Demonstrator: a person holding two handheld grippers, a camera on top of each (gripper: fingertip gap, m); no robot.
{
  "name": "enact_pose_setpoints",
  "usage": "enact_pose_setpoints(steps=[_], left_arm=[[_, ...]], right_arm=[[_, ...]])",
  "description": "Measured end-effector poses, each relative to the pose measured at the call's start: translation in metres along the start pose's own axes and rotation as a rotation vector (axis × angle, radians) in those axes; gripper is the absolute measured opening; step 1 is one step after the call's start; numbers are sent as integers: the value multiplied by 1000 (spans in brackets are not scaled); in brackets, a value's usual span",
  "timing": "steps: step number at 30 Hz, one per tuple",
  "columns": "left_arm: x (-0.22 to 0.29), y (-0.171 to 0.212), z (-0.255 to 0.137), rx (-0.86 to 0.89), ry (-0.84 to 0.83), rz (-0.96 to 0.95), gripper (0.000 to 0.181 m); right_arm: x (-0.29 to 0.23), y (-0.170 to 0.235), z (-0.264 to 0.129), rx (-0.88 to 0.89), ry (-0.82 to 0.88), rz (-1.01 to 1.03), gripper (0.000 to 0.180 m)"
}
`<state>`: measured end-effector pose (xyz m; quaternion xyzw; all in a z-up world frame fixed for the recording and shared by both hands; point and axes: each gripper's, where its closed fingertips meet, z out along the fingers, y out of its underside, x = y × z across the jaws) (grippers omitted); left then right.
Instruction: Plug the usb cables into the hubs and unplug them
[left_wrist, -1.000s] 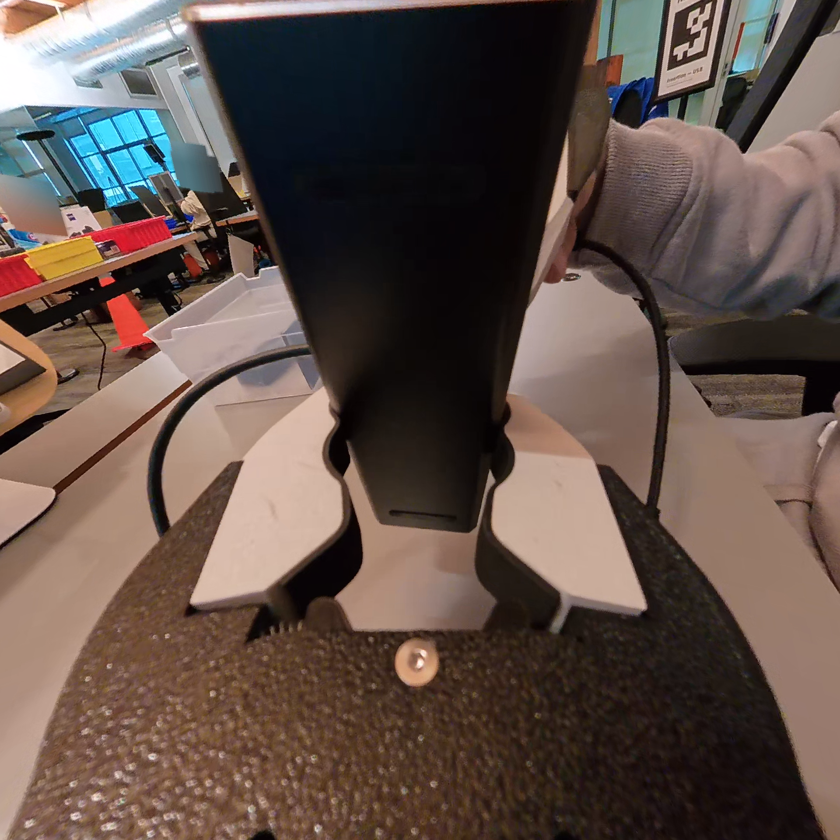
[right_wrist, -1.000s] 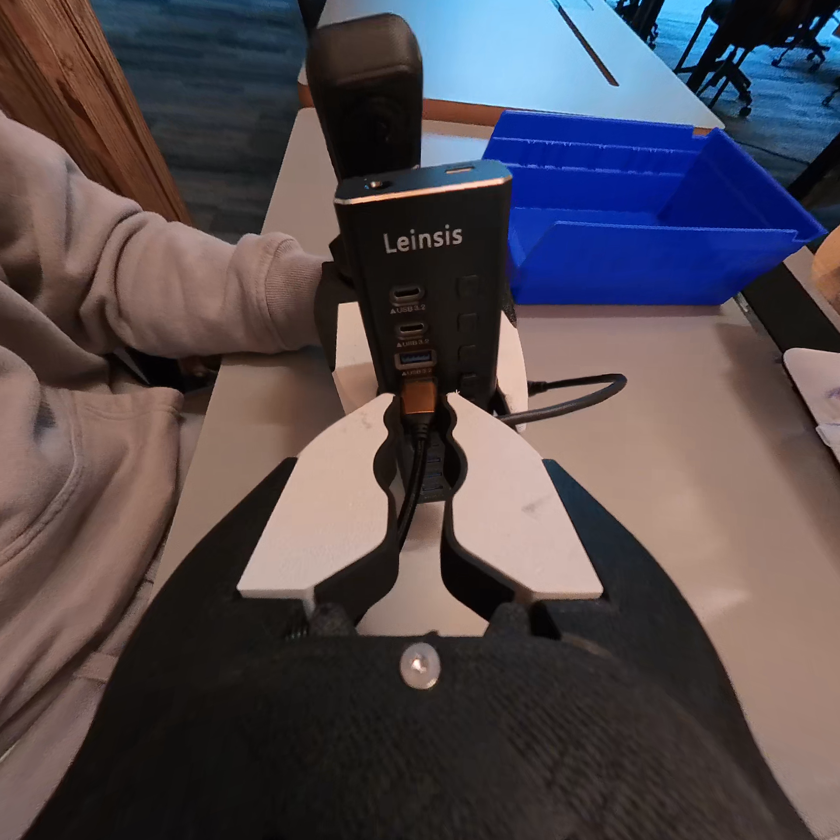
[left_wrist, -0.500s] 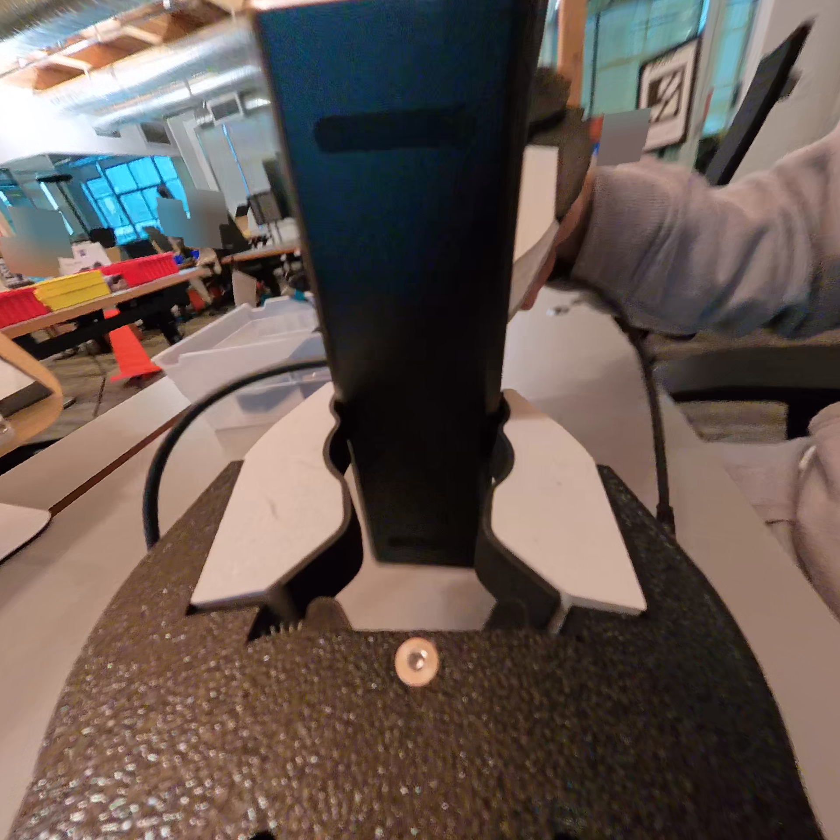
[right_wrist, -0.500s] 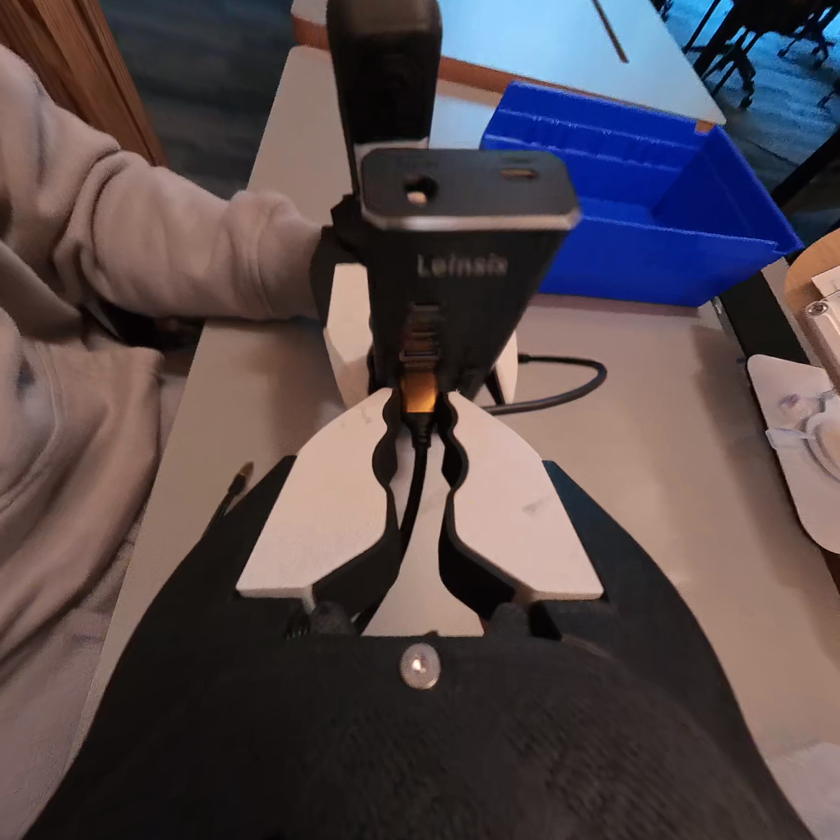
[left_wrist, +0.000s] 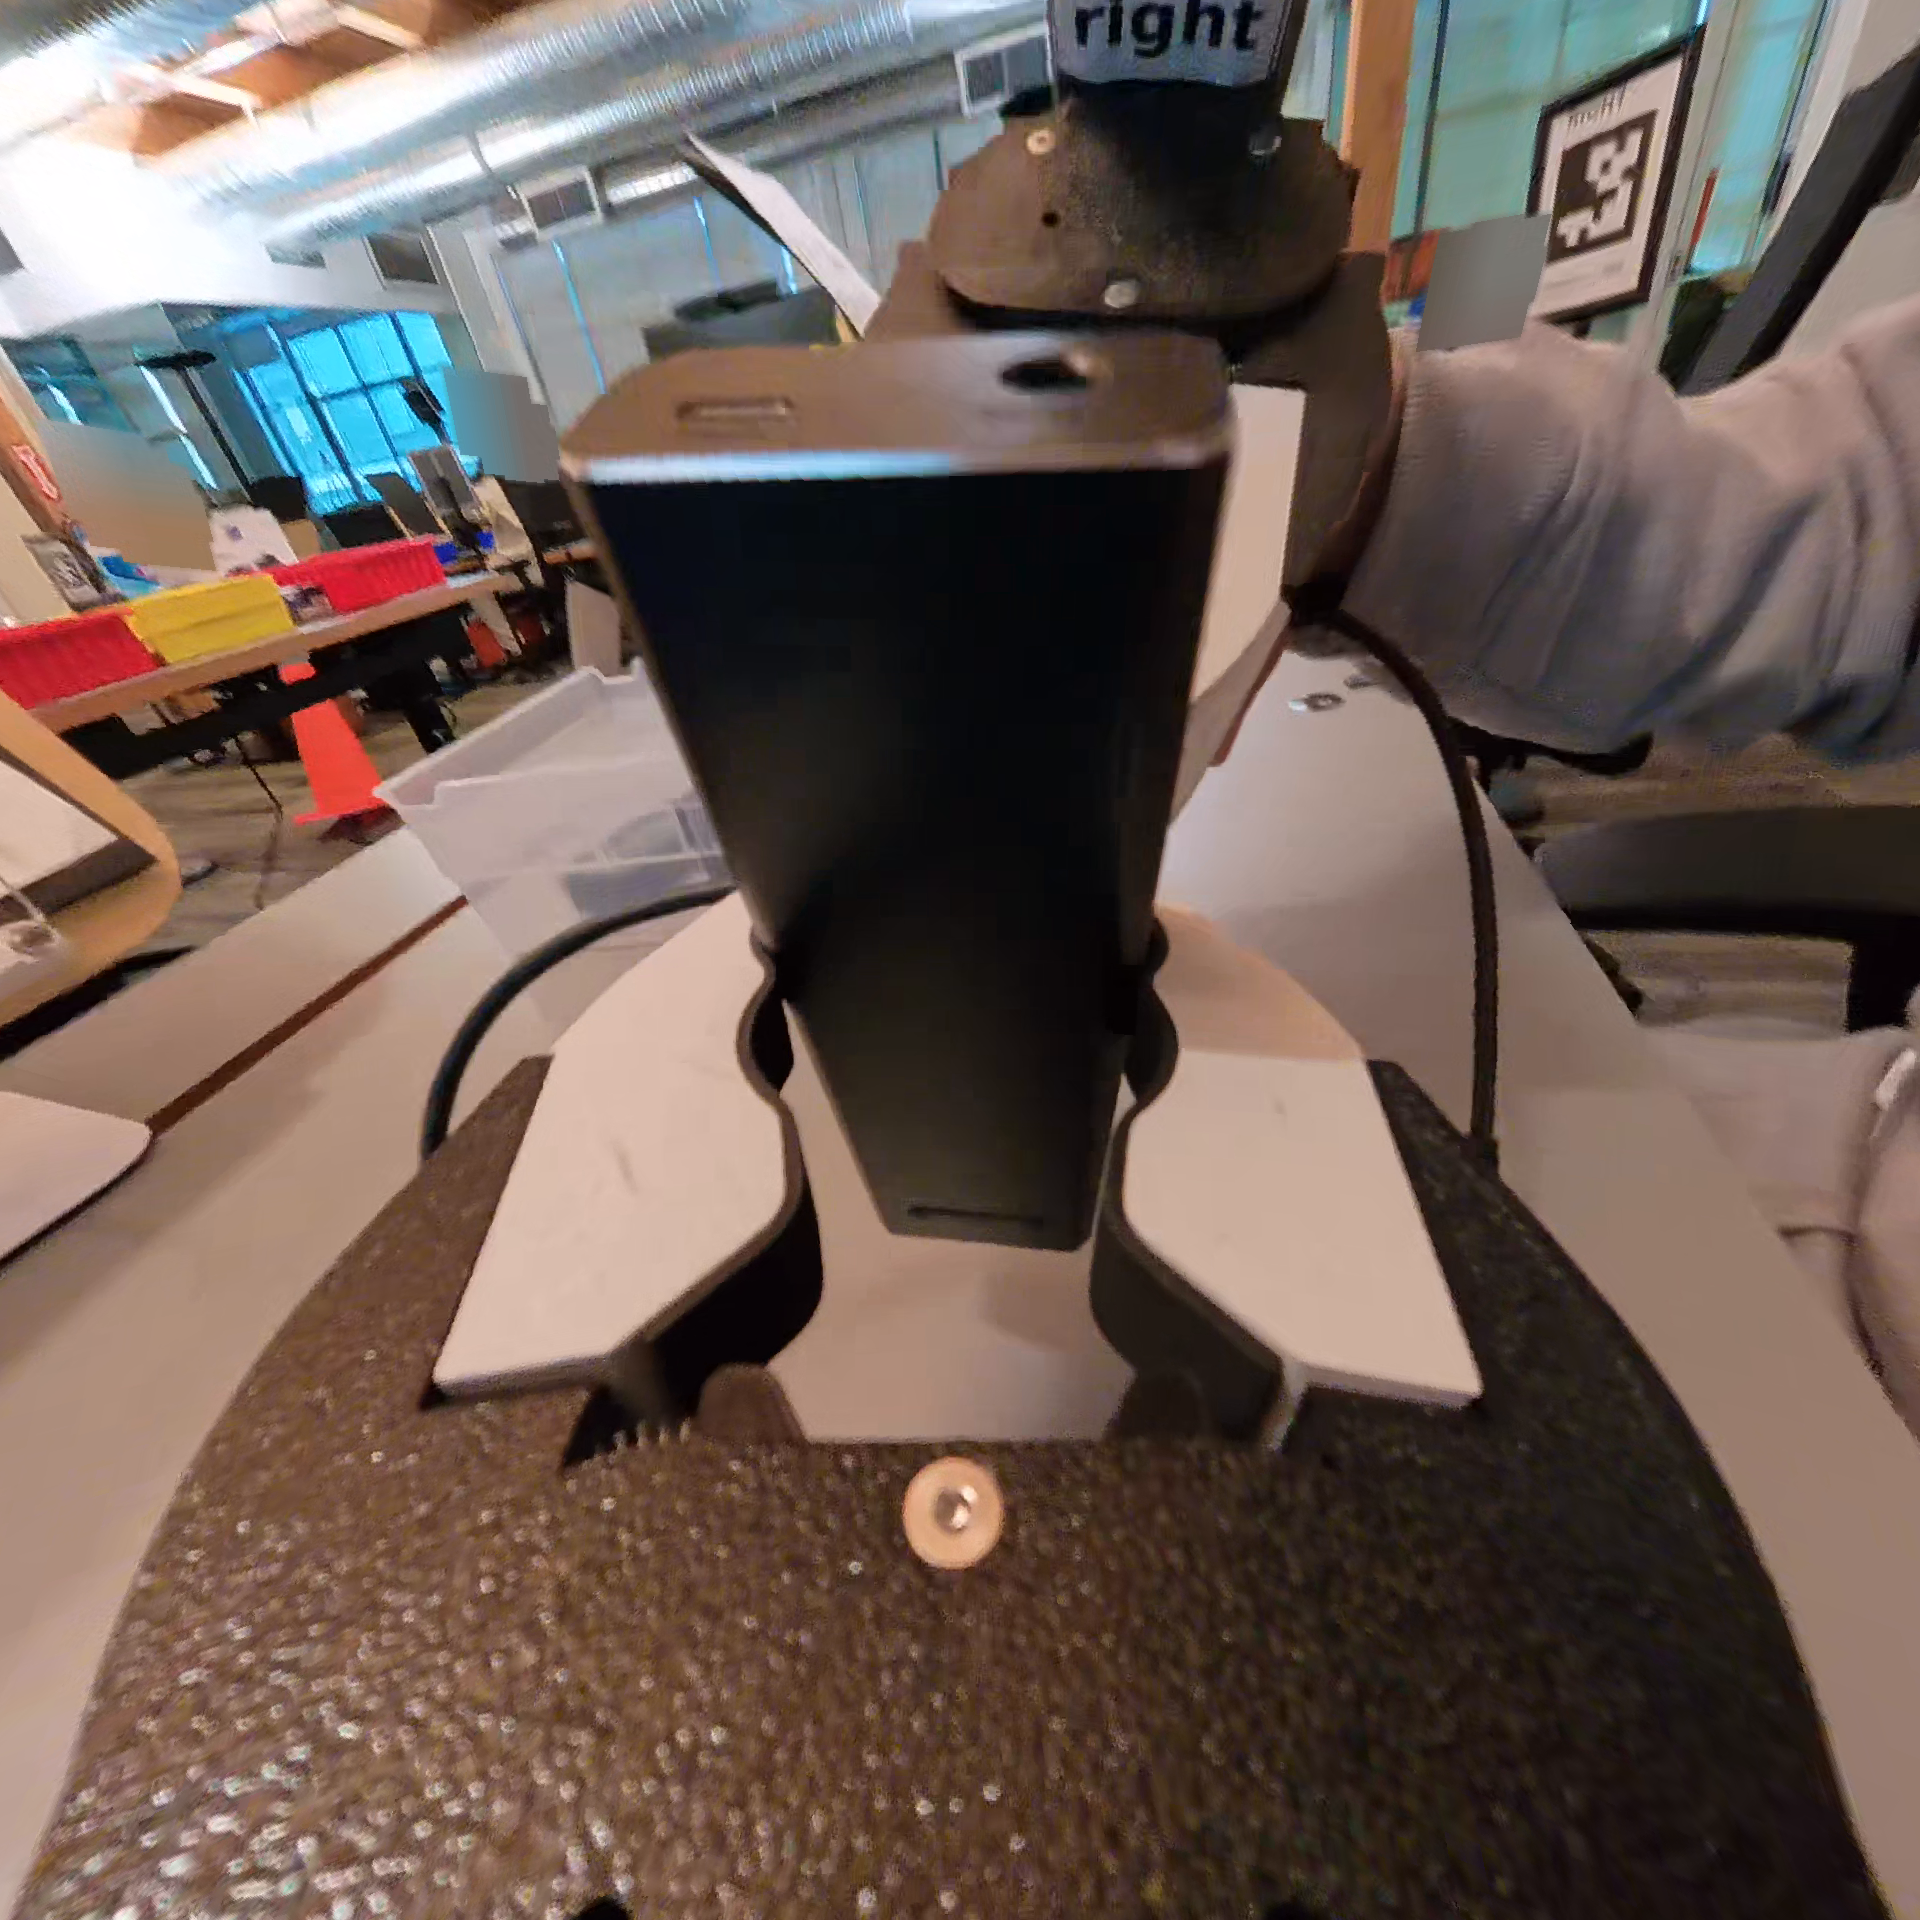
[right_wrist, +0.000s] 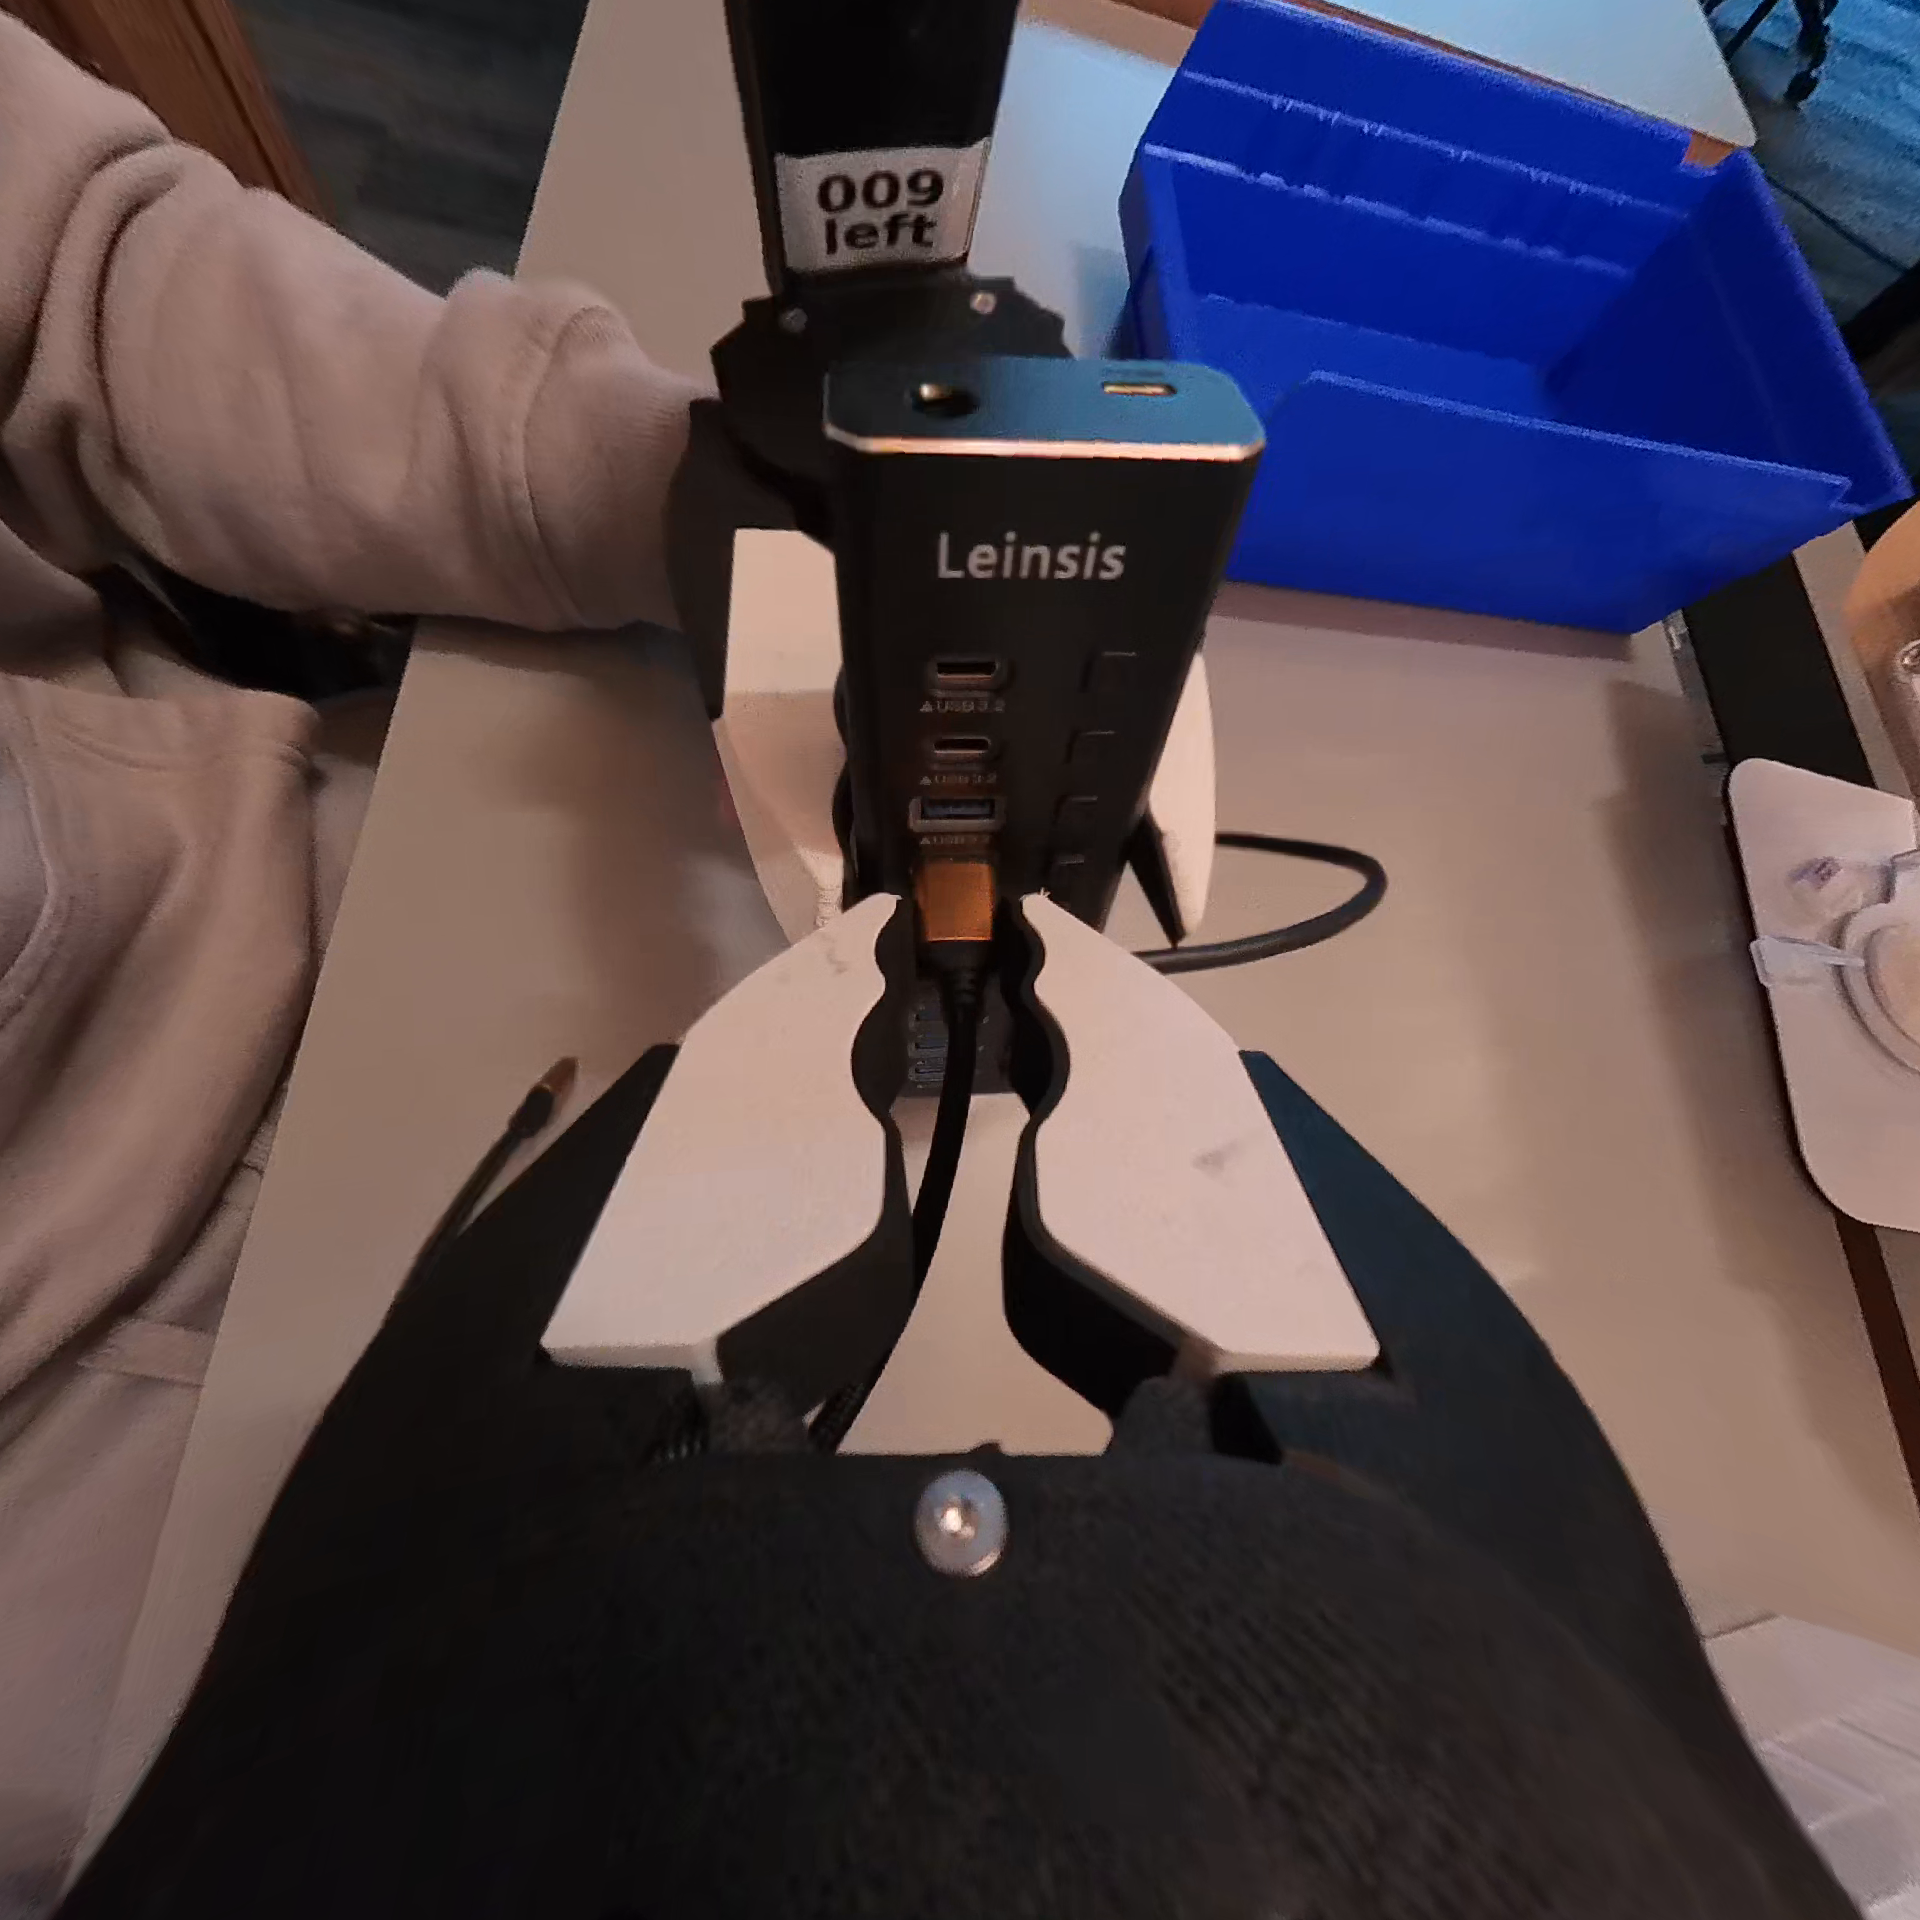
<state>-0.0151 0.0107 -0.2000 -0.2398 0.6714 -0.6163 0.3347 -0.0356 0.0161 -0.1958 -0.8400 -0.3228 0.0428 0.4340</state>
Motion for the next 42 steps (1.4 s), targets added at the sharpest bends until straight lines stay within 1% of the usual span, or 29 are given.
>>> enact_pose_setpoints(steps=[1, 3, 5, 7, 11, 13, 15, 18, 21, 24, 25, 27, 29, 31, 32, 33, 34, 36, 37, 39, 42], left_arm=[[1, 4, 1, -24, 7, -1, 63], [2, 6, 2, -13, 25, -34, 63], [3, 0, 3, 34, 40, -103, 64], [5, -4, 3, 59, 56, -119, 64], [20, -12, 3, 130, 153, -141, 76], [19, -11, 6, 132, 127, -118, 73], [17, -9, 11, 109, 82, -95, 75], [22, -15, 14, 169, 101, -112, 75], [24, -9, 15, 110, 127, -121, 72], [20, -11, 15, 100, 76, -60, 72], [19, -11, 14, 89, 72, -46, 72], [16, -13, 13, 83, 47, -11, 72], [13, -6, 12, 21, 22, 40, 72], [12, 0, 10, -14, 25, 49, 72], [7, 2, 6, -24, 7, 45, 72], [-4, 5, -4, -35, -32, 43, 72], [-20, 7, -18, -51, -95, 34, 72], [-37, -2, -36, -40, -152, 26, 72], [-39, -11, -39, -2, -153, 20, 72], [-39, -23, -43, 42, -168, 9, 72], [-40, -25, -45, 41, -176, 6, 72]], right_arm=[[0, 3, 1, -14, 5, -11, 16], [-1, 3, 2, -8, -4, -17, 16], [-1, 0, 1, 37, -24, 2, 16], [-2, -2, -1, 64, -44, 4, 16], [-10, -8, -7, 147, -115, 10, 17], [-11, -10, -10, 174, -127, 34, 16], [-12, -10, -9, 187, -124, 29, 16], [-17, -9, -7, 203, -147, 7, 17], [-18, -8, -6, 210, -143, 9, 17], [-16, -10, -8, 228, -139, 32, 17], [-15, -10, -8, 225, -126, 31, 17], [-13, -6, -7, 165, -86, 8, 17], [-11, 2, -2, 62, -31, -54, 16], [-9, 6, -2, 37, -17, -38, 16], [4, 13, -13, 13, 55, -19, 16], [24, 23, -32, -5, 155, 10, 16], [36, 30, -53, 23, 190, 57, 16], [45, 27, -88, 163, 173, 113, 16], [55, 25, -106, 212, 223, 125, 16], [72, 25, -142, 230, 328, 96, 16], [97, 27, -199, 266, 522, -22, 16]])
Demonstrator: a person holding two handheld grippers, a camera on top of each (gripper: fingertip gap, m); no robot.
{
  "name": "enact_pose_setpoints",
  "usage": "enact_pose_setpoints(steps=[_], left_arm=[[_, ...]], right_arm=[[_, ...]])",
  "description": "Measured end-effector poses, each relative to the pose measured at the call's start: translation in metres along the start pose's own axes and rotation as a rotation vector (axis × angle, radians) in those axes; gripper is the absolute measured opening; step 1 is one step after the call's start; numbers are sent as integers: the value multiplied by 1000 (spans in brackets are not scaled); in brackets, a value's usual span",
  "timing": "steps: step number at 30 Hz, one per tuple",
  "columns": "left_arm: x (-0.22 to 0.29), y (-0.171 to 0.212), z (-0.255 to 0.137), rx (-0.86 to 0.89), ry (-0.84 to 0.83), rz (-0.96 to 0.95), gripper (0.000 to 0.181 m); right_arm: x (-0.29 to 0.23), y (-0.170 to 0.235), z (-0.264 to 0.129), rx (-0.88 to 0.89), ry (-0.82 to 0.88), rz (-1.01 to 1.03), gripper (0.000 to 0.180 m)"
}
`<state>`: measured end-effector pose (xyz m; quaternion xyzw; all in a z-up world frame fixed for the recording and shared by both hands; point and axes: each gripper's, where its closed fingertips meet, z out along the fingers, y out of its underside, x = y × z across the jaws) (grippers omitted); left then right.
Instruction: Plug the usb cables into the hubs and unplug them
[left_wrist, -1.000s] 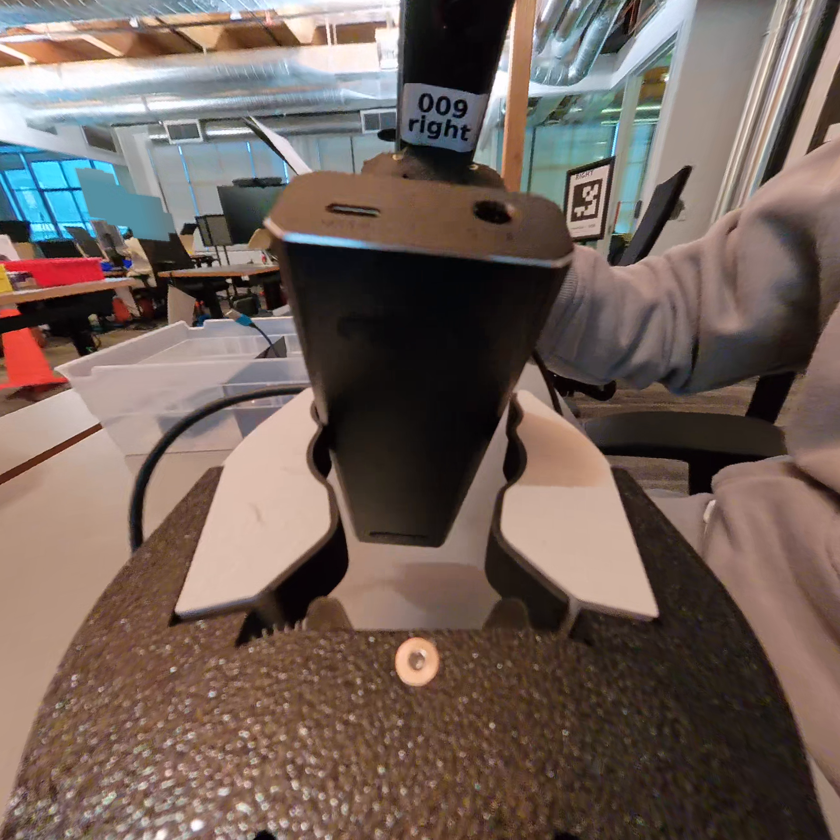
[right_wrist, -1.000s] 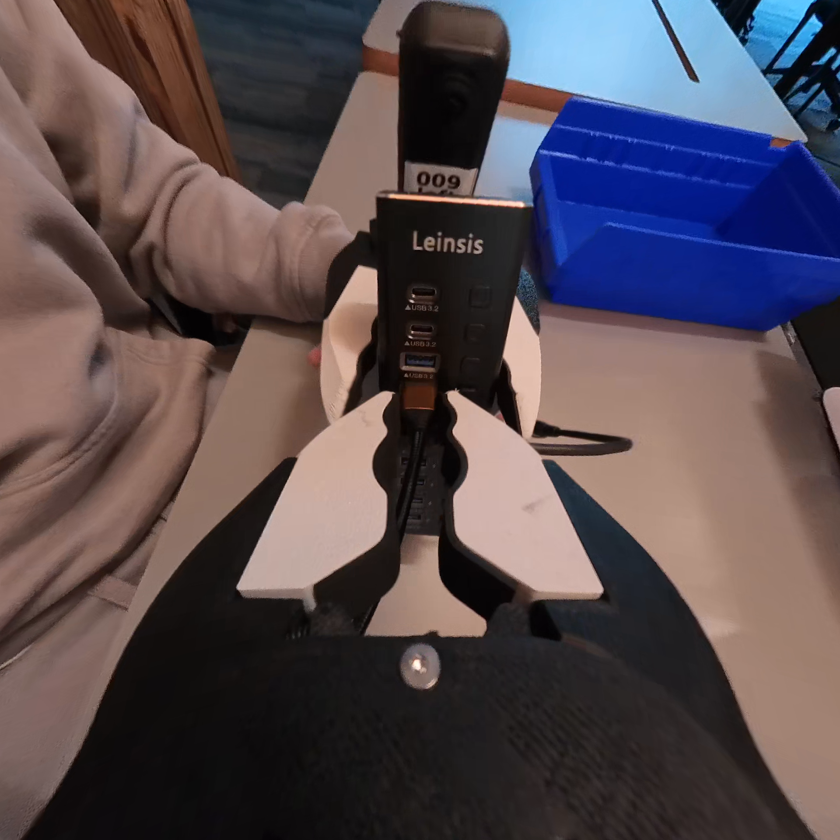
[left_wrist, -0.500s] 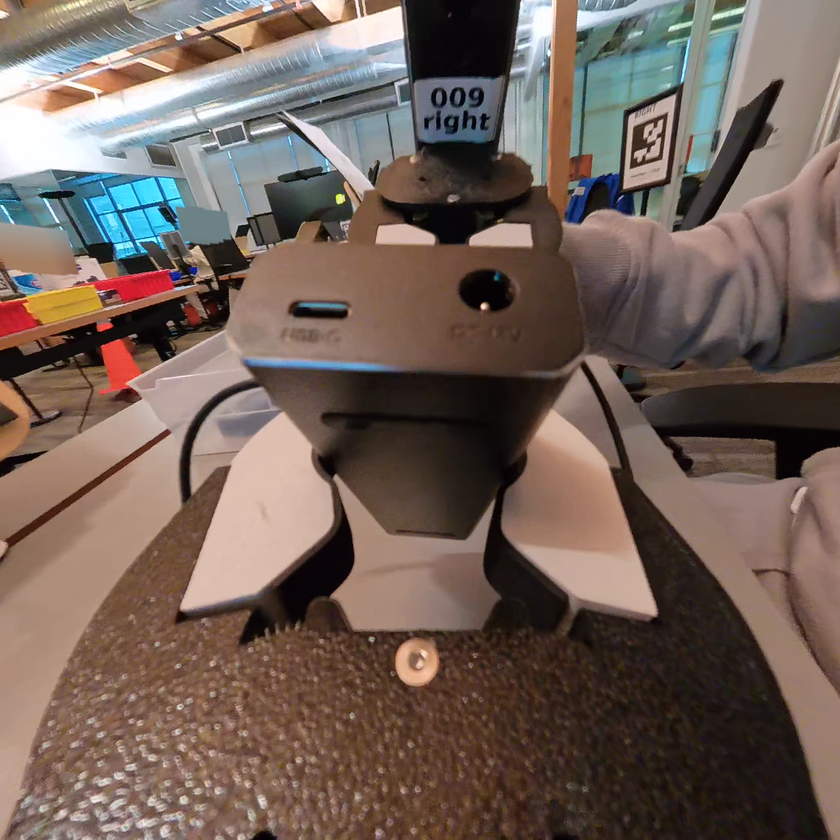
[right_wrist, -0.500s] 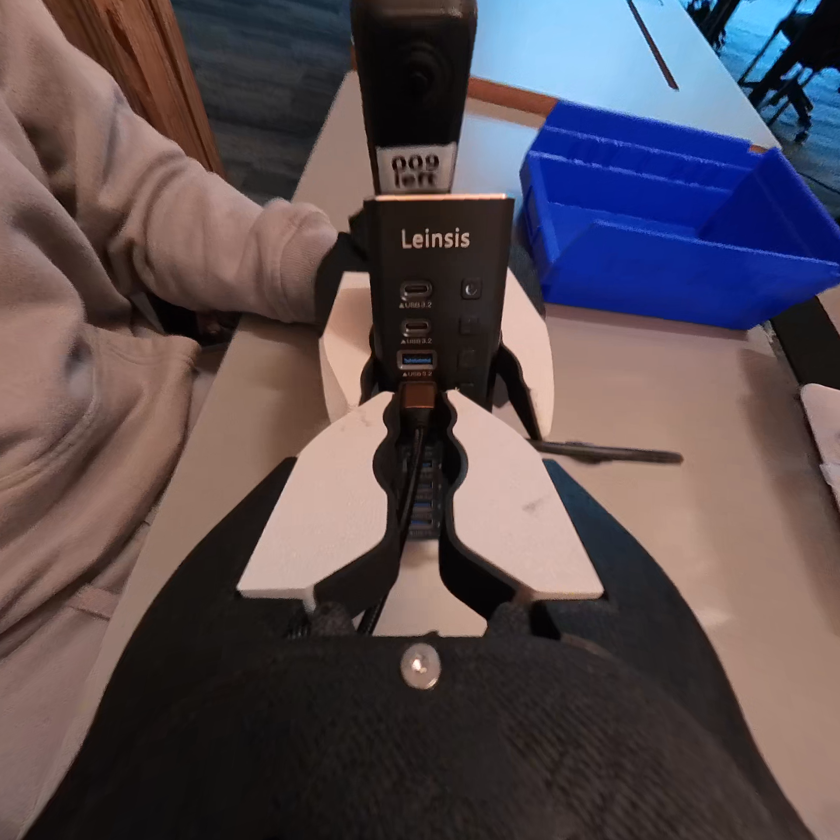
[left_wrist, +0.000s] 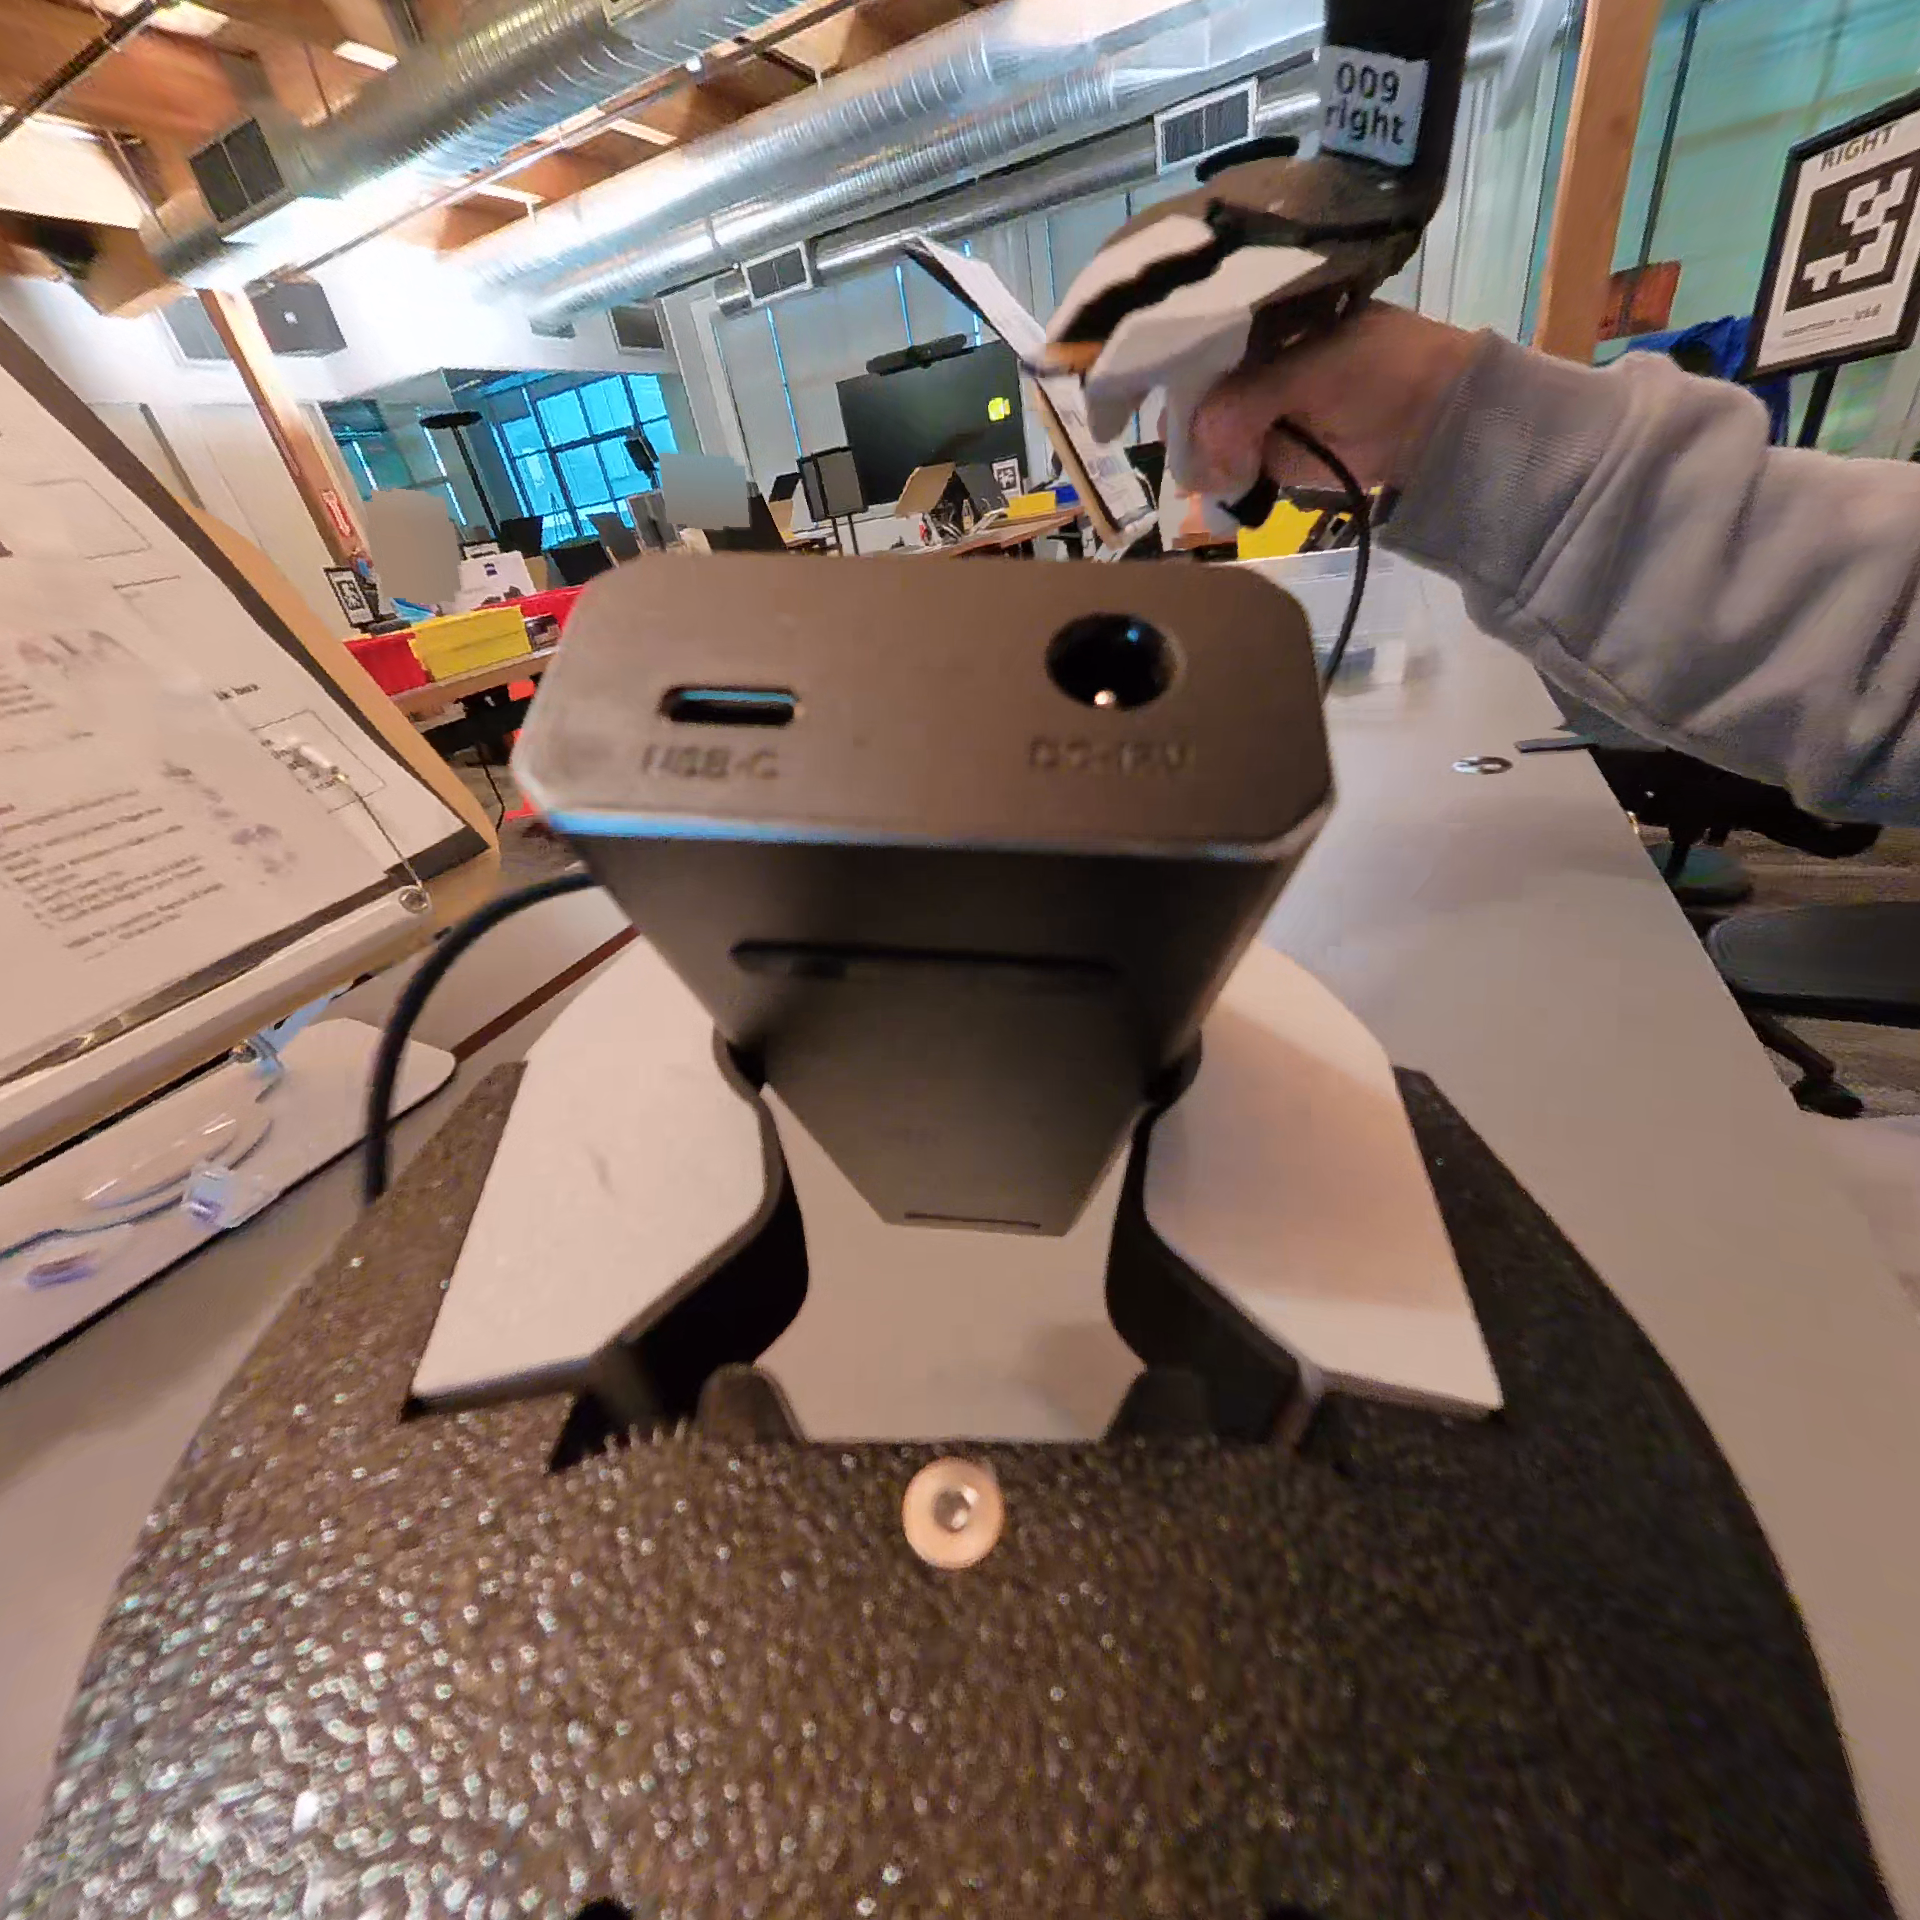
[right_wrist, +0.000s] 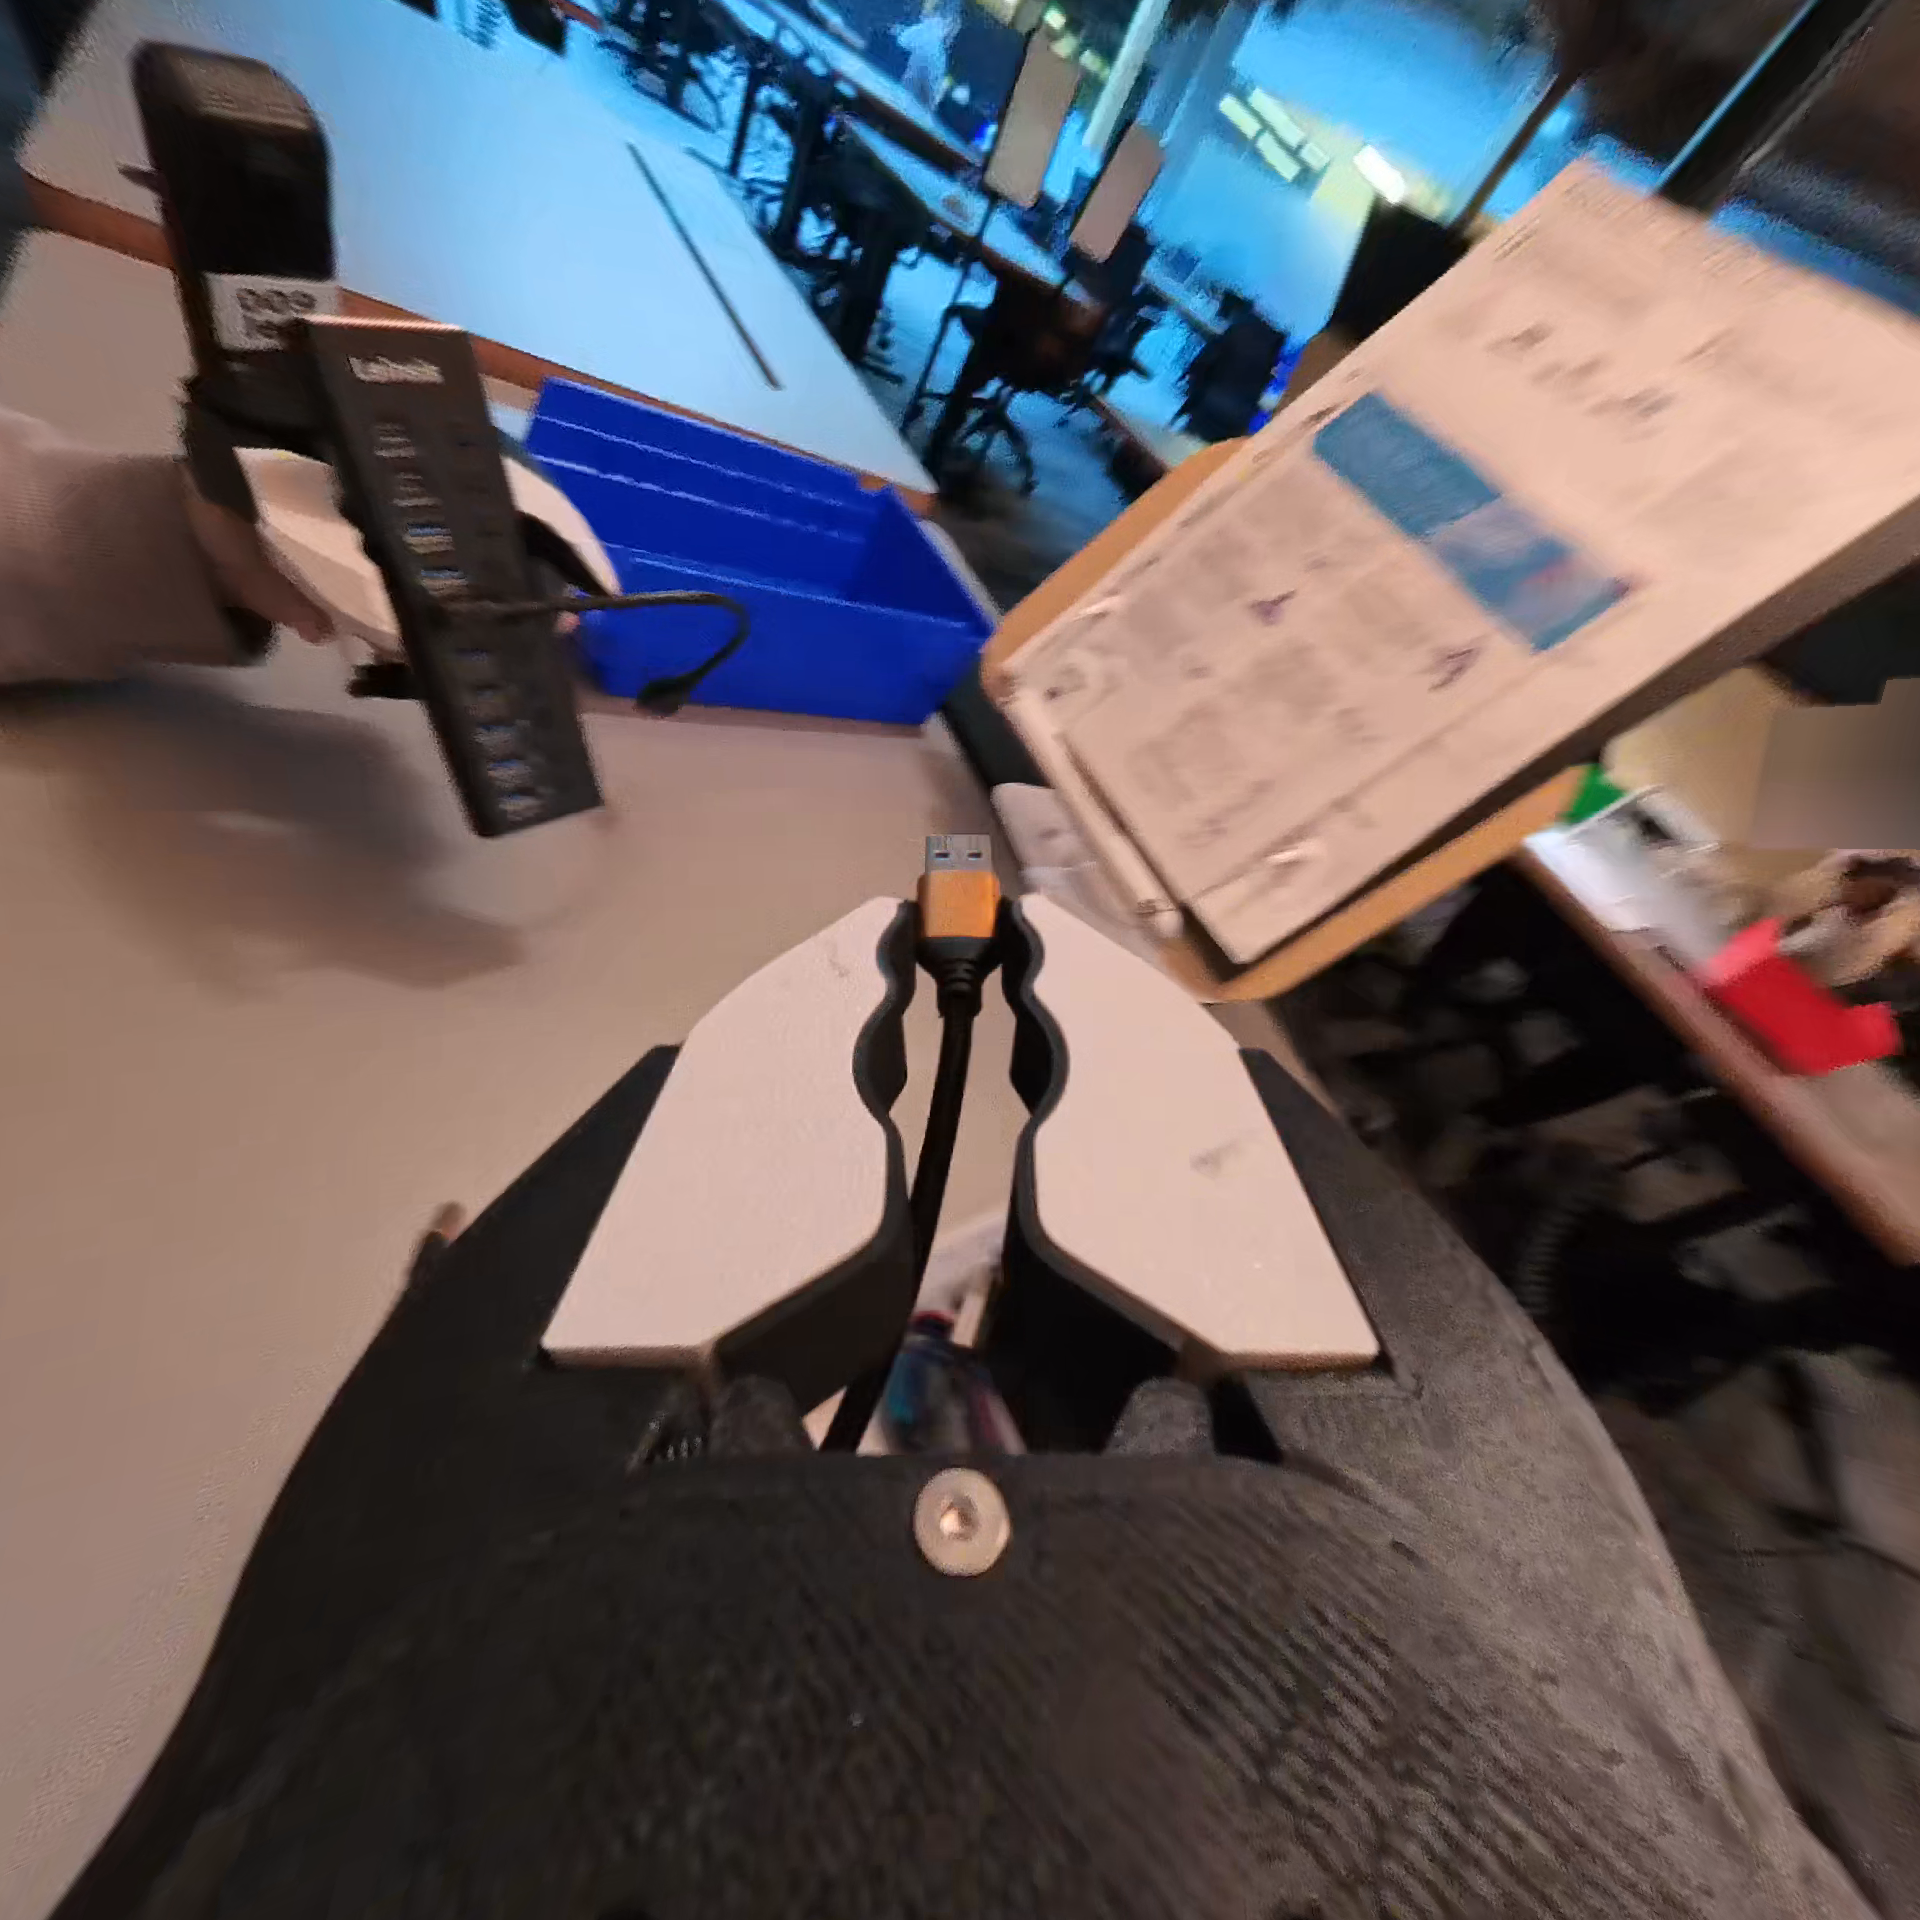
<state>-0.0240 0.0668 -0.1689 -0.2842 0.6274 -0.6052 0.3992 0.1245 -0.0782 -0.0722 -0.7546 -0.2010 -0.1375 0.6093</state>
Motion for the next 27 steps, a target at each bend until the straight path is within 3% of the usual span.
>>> enact_pose_setpoints(steps=[6, 9, 12, 18, 20, 25, 27], left_arm=[[6, 0, 5, 16, 40, -22, 72], [10, 2, 10, 7, 52, -6, 72], [14, 4, 12, 2, 74, -6, 72], [13, 7, 12, -7, 78, -12, 72], [13, 7, 11, -1, 87, -25, 72], [15, 8, 12, 0, 99, -39, 72], [16, 8, 13, -2, 105, -39, 72]], right_arm=[[101, 31, -48, -38, 340, -166, 16], [125, 63, -47, -59, 439, -232, 17], [110, 102, -23, -47, 355, -220, 16], [41, 178, 22, -265, -9, -239, 16], [40, 201, 18, -416, -55, -345, 17], [37, 249, -12, -719, -250, -376, 16], [65, 265, -28, -865, -141, -454, 28]])
